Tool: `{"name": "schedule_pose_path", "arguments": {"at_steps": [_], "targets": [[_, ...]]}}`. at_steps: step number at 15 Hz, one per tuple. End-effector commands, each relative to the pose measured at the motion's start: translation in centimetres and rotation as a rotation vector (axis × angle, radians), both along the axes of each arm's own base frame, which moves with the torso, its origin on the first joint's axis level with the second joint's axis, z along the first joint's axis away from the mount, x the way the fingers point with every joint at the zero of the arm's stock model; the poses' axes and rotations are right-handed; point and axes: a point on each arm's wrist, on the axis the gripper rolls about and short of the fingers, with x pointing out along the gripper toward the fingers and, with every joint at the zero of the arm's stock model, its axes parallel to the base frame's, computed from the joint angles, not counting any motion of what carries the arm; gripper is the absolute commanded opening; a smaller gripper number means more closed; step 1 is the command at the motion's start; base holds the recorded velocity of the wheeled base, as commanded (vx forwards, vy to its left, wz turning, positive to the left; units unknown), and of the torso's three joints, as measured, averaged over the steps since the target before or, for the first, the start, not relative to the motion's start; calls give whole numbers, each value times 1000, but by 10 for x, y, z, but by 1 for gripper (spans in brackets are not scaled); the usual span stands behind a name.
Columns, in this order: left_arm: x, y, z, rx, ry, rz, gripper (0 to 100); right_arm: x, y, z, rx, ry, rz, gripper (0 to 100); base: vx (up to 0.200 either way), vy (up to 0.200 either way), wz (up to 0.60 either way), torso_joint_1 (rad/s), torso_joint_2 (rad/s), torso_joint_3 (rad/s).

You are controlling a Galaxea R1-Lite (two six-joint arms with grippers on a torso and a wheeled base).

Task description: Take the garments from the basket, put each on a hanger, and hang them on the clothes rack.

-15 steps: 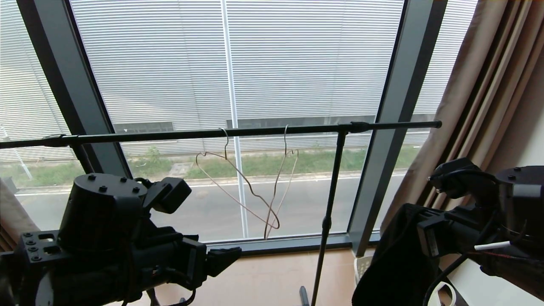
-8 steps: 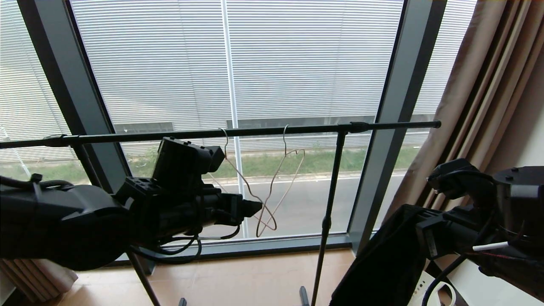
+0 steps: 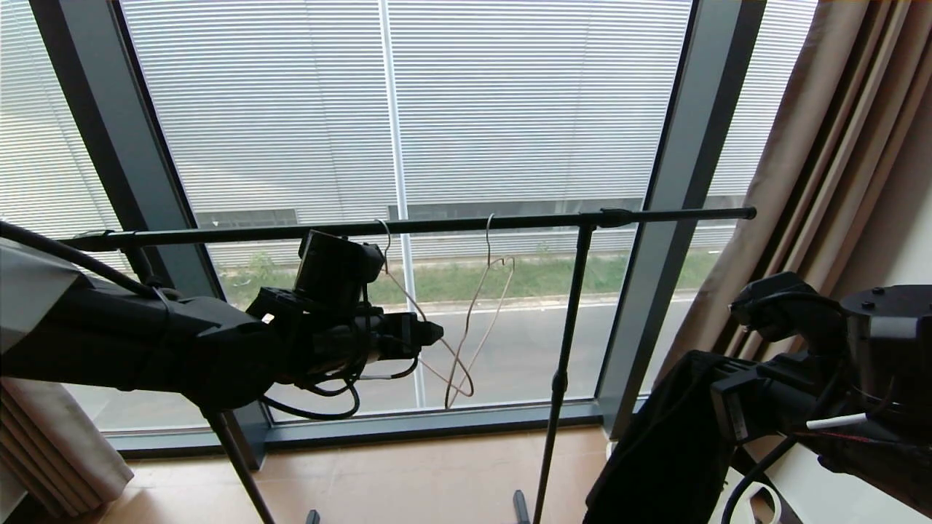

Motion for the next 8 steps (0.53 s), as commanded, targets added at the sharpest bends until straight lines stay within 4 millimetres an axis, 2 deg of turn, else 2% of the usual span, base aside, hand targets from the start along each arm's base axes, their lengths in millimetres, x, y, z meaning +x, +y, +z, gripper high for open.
{"name": "schedule_pose_path", "arguments": {"at_steps": [1,8], "targets": [[15,-5,-4,-10,-4,16,100,0,0,-1,-2,4,0,0,0,0,0,0,0,0],[40,-21,-27,19,11,40,100,1,0,-1,-3,5,0,0,0,0,0,0,0,0]]}}
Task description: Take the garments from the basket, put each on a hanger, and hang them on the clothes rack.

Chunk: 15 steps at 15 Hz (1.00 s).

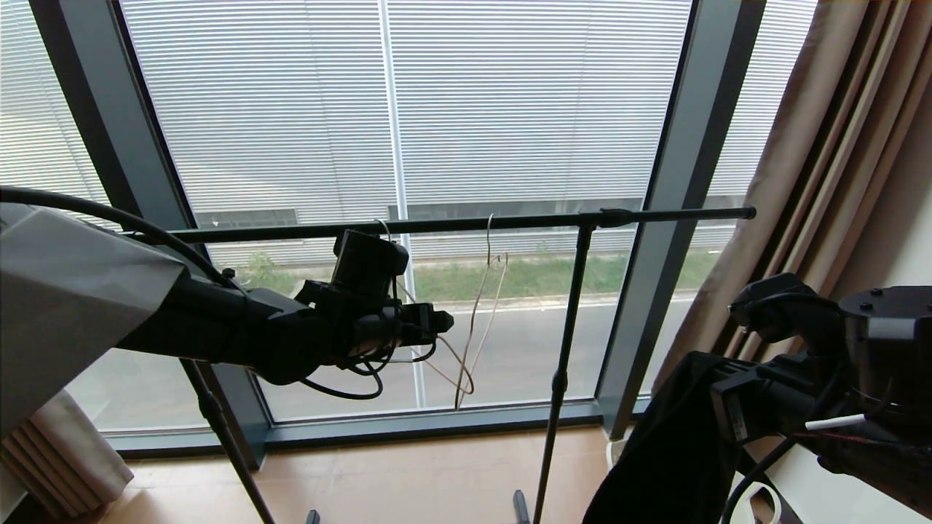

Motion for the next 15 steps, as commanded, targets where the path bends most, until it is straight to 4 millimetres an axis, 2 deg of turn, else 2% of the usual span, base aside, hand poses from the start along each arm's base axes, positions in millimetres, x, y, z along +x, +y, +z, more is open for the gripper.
{"name": "schedule_pose_path", "arguments": {"at_steps": [1,5,7,10,15], "targets": [[6,-3,-12,12,21,2,100,1,0,-1,-2,2,0,0,0,0,0,0,0,0],[9,-2,-23,55,34,45,100,2,2,-3,-7,12,0,0,0,0,0,0,0,0],[3,5,-29,84,54,75,100,3,2,-3,-7,13,0,0,0,0,0,0,0,0],[-6,16,-17,75,41,94,100,2,2,-4,-7,14,0,0,0,0,0,0,0,0],[-9,24,-13,93,29,133,100,2,2,-4,-7,14,0,0,0,0,0,11,1,0]]}}
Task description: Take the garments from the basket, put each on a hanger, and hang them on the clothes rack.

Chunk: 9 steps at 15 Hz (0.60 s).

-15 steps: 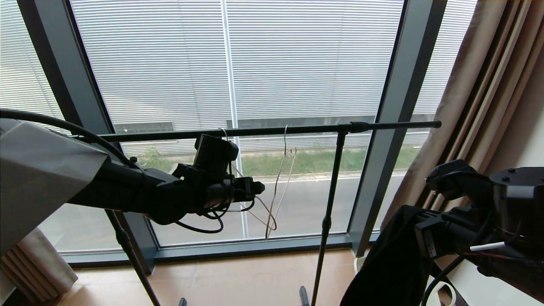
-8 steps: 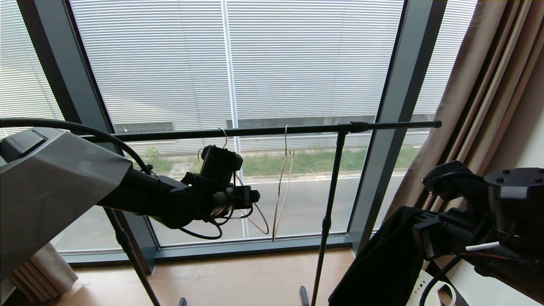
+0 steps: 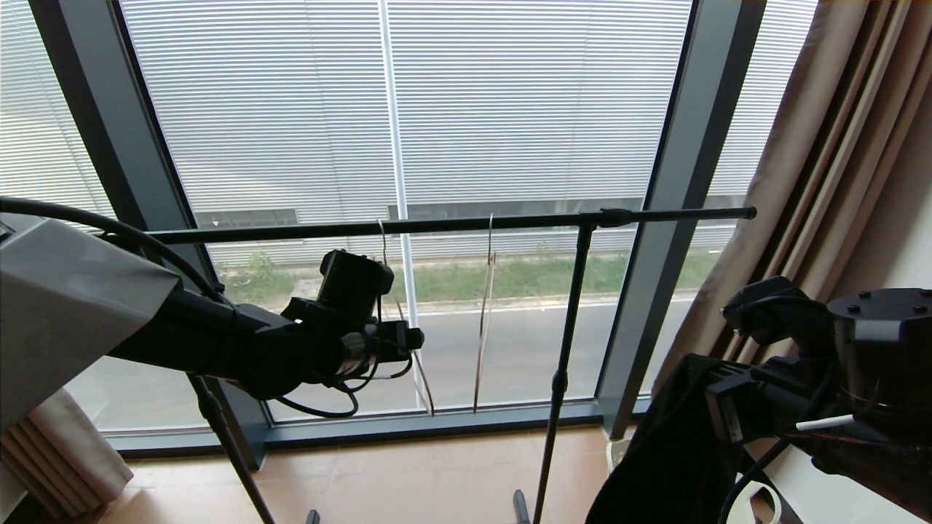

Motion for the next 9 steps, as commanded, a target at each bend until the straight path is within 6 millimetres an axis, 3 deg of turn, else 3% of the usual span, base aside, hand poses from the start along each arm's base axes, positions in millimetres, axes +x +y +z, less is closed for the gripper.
{"name": "schedule_pose_path", "arguments": {"at_steps": [1,4,9], "targets": [[-2,2,6,-7,-16,3,100,0,0,0,-1,2,1,0,0,0,0,0,0,0],[1,1,4,-1,-14,5,100,0,0,0,0,0,1,0,0,0,0,0,0,0],[12,1,-20,81,17,38,100,0,0,-1,-2,3,1,0,0,0,0,0,0,0]]}}
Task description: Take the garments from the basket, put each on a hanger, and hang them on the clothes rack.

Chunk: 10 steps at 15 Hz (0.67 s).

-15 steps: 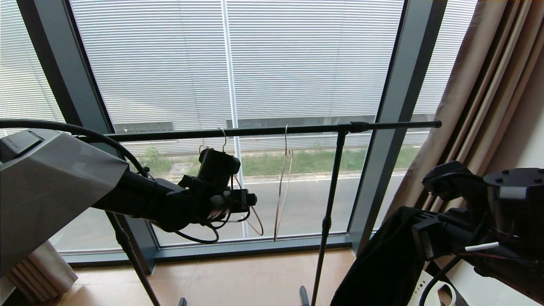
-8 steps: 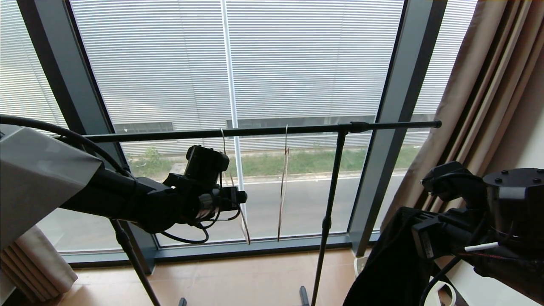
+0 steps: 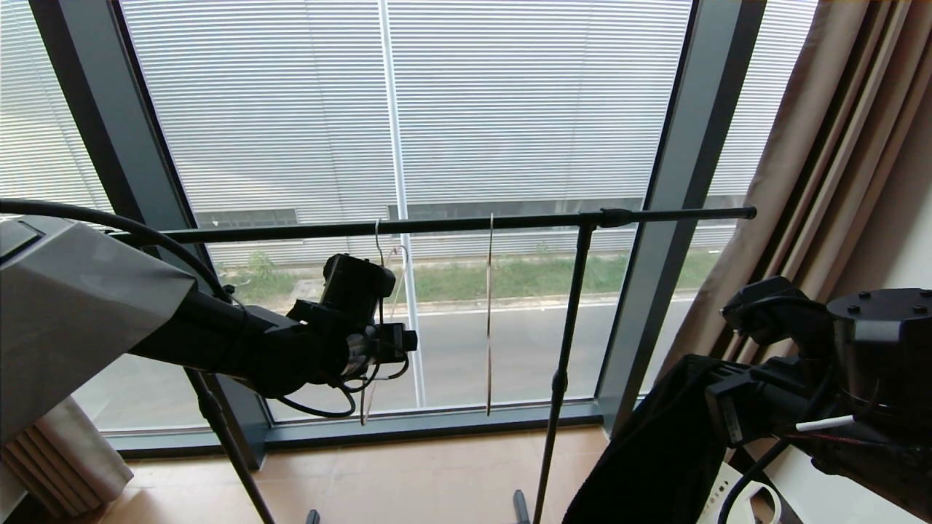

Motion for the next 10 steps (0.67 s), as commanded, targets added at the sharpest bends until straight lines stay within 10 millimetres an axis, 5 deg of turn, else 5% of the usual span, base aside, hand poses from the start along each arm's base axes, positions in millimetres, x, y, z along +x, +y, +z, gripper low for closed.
{"name": "schedule_pose_path", "arguments": {"at_steps": [1,10], "targets": [[7,-4,-14,32,20,2,100,0,0,-1,-2,2,2,0,0,0,0,0,0,0],[6,-8,-16,66,10,4,100,0,0,0,-1,1,2,0,0,0,0,0,0,0]]}}
